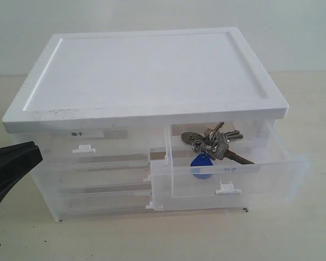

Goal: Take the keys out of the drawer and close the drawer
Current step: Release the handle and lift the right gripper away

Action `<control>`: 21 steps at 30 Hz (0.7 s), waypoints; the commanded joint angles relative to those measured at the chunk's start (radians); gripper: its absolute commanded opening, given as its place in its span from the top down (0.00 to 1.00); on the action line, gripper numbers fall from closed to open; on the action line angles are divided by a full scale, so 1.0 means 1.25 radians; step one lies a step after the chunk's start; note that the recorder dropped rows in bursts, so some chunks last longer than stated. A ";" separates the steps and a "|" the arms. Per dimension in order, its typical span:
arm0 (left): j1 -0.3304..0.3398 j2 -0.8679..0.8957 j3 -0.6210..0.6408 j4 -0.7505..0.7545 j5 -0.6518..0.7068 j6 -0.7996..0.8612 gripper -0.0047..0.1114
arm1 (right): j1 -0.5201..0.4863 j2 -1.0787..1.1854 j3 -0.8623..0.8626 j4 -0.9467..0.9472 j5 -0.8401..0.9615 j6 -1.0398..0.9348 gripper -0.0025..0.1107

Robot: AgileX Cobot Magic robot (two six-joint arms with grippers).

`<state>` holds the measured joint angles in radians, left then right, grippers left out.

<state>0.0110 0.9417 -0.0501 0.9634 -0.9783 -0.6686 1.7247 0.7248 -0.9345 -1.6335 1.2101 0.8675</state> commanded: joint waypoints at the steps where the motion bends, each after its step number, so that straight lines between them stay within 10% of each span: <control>1: 0.002 0.003 0.004 -0.002 -0.007 0.004 0.92 | -0.002 -0.103 -0.004 0.043 0.009 -0.058 0.98; 10: 0.002 0.003 0.004 -0.002 -0.007 0.004 0.92 | -0.002 -0.260 -0.004 0.087 0.009 -0.210 0.98; 21: 0.002 0.003 0.004 -0.002 -0.007 0.004 0.92 | -0.002 -0.389 -0.039 0.605 -0.270 -0.377 0.98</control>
<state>0.0110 0.9417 -0.0501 0.9634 -0.9783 -0.6686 1.7247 0.2652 -0.9561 -1.0873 1.0141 0.5039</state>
